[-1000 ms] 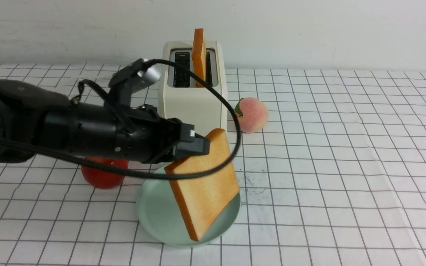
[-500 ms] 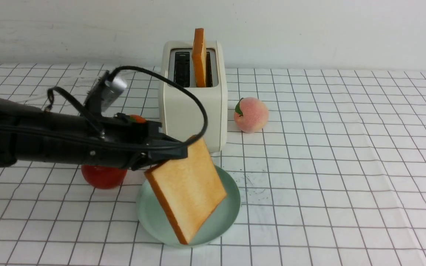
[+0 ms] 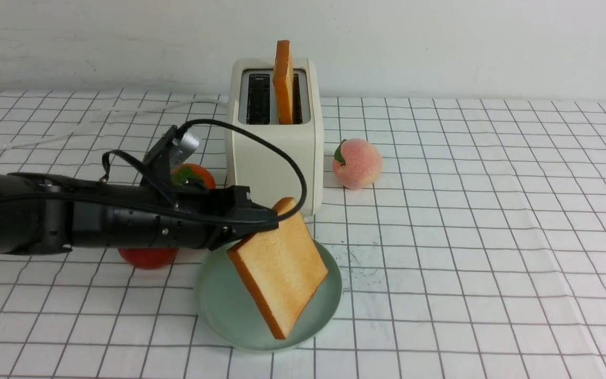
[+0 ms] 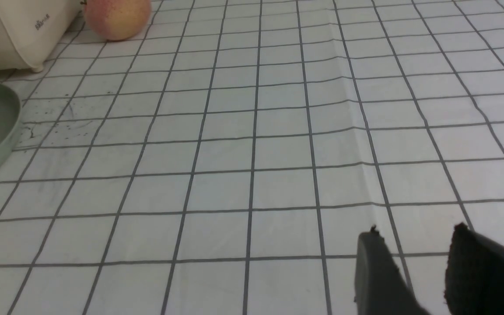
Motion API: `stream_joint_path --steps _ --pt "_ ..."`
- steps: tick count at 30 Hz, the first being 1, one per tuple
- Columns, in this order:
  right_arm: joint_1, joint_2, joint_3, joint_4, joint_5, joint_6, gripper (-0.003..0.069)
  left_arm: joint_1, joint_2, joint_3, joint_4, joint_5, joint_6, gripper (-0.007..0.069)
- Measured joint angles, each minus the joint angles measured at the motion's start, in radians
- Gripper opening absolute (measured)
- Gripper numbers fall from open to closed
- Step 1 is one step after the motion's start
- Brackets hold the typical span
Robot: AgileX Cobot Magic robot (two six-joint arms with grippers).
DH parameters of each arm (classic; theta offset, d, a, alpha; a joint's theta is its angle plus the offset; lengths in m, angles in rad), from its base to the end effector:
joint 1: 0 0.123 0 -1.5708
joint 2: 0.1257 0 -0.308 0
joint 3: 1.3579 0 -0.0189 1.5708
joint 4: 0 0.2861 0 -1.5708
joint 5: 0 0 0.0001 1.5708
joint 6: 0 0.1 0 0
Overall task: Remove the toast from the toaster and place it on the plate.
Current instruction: Use the left arm to put a slice of bread into the empty plate
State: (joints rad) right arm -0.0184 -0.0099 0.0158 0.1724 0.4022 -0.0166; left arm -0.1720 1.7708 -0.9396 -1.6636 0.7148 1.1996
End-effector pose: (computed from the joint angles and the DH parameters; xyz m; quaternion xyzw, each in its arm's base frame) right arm 0.0726 0.0054 0.1696 0.0453 0.8079 0.0635 0.5841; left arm 0.3647 -0.1297 0.1883 0.0155 0.8562 -0.4300 0.2859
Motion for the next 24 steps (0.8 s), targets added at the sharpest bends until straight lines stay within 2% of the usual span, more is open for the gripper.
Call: stream_joint_path --steps 18,21,24 --pt "0.0 0.0 0.0 0.0 0.0 0.0 0.024 0.0 0.05 0.0 -0.037 -0.029 0.008 0.0069" --pt "0.0 0.0 0.0 0.0 0.0 0.0 0.024 0.0 0.053 0.0 -0.041 -0.044 0.008 0.0103" --pt "0.0 0.0 0.0 0.0 0.0 0.0 0.024 0.0 0.055 0.0 -0.041 -0.048 0.008 0.0211"
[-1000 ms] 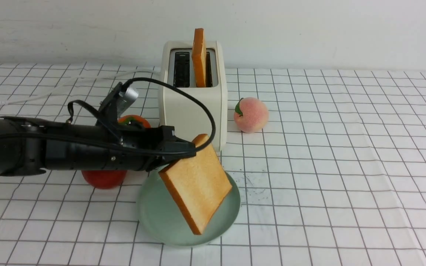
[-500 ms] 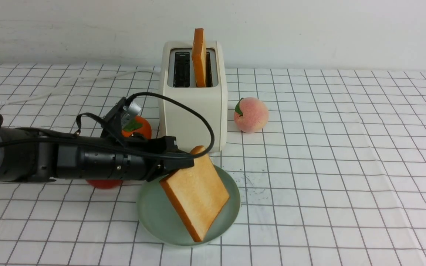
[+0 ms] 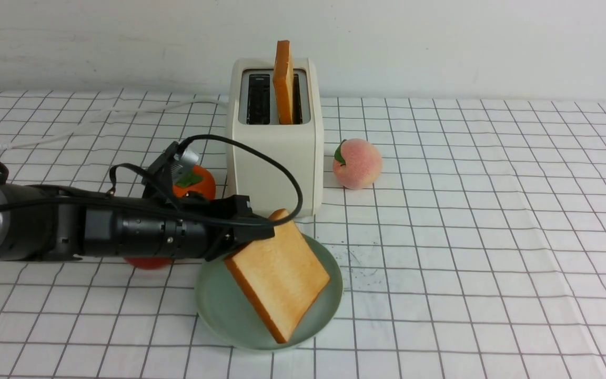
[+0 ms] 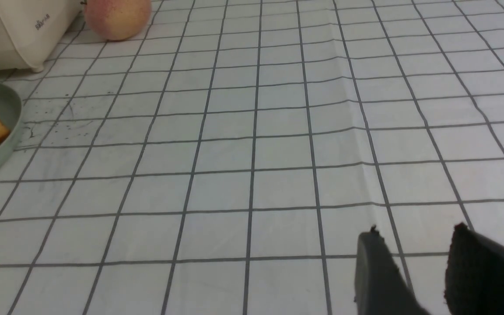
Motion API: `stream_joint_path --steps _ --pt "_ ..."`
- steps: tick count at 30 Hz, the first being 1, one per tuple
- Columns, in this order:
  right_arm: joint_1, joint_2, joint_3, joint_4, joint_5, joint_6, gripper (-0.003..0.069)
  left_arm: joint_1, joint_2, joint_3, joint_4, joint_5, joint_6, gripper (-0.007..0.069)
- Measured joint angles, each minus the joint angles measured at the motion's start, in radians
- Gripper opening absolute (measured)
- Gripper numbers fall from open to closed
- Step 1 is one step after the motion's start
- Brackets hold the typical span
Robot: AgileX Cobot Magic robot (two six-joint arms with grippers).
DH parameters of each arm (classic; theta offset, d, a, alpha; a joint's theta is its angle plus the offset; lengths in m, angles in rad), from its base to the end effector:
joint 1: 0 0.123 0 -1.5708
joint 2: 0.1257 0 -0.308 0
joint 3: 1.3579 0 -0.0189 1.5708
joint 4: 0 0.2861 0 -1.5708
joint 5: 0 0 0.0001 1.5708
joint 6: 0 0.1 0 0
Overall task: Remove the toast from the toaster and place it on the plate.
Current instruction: Use the left arm to put a slice of bread into the empty plate
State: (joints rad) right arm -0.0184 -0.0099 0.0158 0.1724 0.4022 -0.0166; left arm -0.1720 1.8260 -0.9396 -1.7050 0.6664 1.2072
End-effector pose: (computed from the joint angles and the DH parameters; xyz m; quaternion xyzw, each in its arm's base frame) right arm 0.0726 0.0054 0.1696 0.0453 0.8079 0.0635 0.5841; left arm 0.3720 -0.1269 0.1665 -0.0190 0.8675 -0.4138 0.2754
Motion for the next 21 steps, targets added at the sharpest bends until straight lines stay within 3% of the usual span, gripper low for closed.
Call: stream_joint_path --steps 7,11,21 --pt "0.0 0.0 0.0 0.0 0.0 0.0 0.024 0.0 0.0 0.0 0.0 0.003 0.002 0.0372" --pt "0.0 0.0 0.0 0.0 0.0 0.0 0.024 0.0 0.0 0.0 0.0 0.003 0.01 0.0391" --pt "0.0 0.0 0.0 0.0 0.0 0.0 0.024 0.0 -0.103 0.0 0.001 -0.05 0.166 0.0396"
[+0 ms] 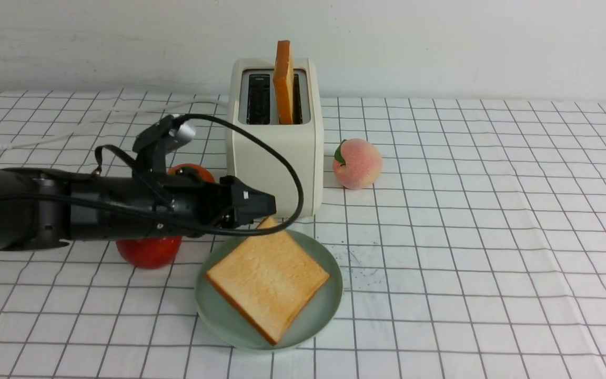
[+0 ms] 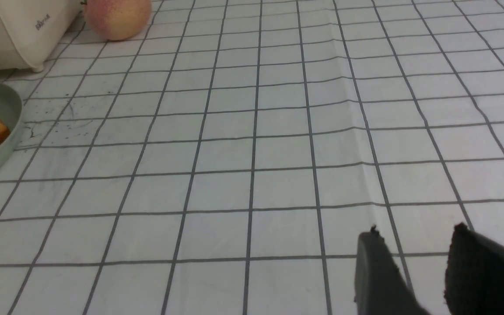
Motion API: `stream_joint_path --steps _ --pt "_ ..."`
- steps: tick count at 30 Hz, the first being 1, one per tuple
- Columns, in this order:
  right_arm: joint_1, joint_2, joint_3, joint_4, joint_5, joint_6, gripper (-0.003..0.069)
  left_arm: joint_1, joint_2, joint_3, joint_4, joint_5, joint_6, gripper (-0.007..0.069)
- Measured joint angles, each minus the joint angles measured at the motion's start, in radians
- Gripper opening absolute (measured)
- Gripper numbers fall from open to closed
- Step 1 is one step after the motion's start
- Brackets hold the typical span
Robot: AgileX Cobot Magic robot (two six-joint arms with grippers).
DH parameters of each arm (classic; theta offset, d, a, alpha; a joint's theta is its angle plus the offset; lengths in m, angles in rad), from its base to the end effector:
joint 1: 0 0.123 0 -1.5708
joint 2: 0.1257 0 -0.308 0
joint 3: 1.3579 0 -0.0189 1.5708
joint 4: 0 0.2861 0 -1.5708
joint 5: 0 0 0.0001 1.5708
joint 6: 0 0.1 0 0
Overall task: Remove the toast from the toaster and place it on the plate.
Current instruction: Use the left arm to put a slice of bread into the empty plate, then use the right arm to take out a slice of bread
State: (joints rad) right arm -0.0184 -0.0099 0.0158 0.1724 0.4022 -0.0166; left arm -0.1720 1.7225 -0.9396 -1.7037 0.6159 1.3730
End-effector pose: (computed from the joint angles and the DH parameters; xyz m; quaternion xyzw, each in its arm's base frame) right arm 0.0726 0.0054 0.1696 0.0453 0.8079 0.0635 0.5841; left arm 0.3681 -0.1221 0.2040 0.0598 0.8536 -0.3731 0.3587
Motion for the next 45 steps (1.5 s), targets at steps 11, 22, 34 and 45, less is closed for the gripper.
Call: stream_joint_path --steps 11,22,34,45 --pt "0.0 0.0 0.0 0.0 0.0 0.0 0.024 0.0 -0.263 0.001 0.121 -0.057 0.012 0.014" --pt "0.0 0.0 0.0 0.0 0.0 0.0 0.024 0.0 -0.706 0.036 0.512 -0.122 -0.356 -0.0013" --pt "0.0 0.0 0.0 0.0 0.0 0.0 0.024 0.0 -1.304 0.508 0.591 -0.492 -0.468 -0.0013" --pt "0.0 0.0 0.0 -0.036 -0.002 0.0 0.024 0.0 -1.53 0.733 0.58 -0.586 -0.469 -0.0013"
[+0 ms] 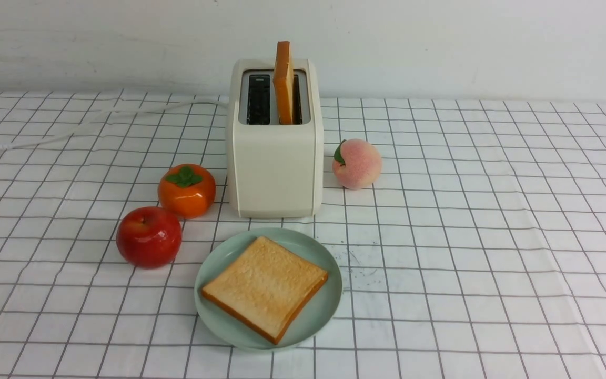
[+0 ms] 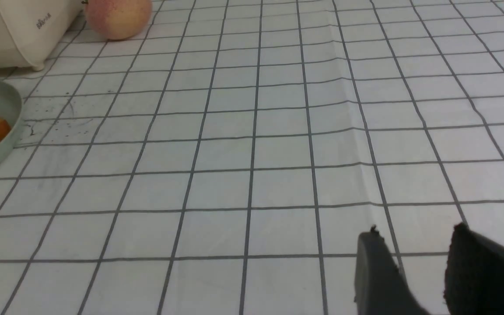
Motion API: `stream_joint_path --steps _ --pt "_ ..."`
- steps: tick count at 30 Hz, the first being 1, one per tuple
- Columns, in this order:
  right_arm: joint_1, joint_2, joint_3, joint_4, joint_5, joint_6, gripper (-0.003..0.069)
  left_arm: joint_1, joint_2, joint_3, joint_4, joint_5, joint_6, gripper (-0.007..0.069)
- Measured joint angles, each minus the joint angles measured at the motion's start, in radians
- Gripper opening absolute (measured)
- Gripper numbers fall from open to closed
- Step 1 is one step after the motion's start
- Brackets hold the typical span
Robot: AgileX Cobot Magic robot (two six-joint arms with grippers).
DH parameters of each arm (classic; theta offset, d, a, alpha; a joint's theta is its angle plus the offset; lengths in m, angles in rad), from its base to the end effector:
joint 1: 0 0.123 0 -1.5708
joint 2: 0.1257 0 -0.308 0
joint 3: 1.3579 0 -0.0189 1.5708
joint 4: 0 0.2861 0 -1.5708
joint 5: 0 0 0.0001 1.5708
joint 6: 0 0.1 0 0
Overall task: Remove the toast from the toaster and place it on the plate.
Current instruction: Use the right arm to take out a slice of bread
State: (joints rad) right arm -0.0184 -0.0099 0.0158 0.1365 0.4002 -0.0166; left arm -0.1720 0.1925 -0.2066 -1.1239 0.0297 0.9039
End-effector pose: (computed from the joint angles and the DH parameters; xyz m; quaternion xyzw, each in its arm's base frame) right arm 0.0727 0.0040 0.1696 0.0361 0.8085 0.0481 0.5854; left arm 0.0880 -0.0181 0.2759 -0.0063 0.6751 -0.1525 0.7217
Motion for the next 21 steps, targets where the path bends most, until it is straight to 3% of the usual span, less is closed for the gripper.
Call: stream_joint_path --steps 8,15,20,21 --pt "0.0 0.0 0.0 -0.105 -0.002 -0.001 0.024 0.0 -0.002 0.003 -0.061 -0.03 -0.006 -0.0013" --pt "0.0 0.0 0.008 -0.341 -0.057 -0.022 0.024 0.0 -0.001 -0.055 -0.097 -0.002 -0.006 -0.0013" --pt "0.0 0.0 0.011 -0.322 -0.266 0.119 0.024 0.0 0.039 -0.144 -0.098 0.083 -0.006 -0.0013" --pt "0.0 0.0 0.011 -0.311 -0.354 0.197 0.024 0.0 0.075 -0.183 -0.098 0.126 -0.006 -0.0013"
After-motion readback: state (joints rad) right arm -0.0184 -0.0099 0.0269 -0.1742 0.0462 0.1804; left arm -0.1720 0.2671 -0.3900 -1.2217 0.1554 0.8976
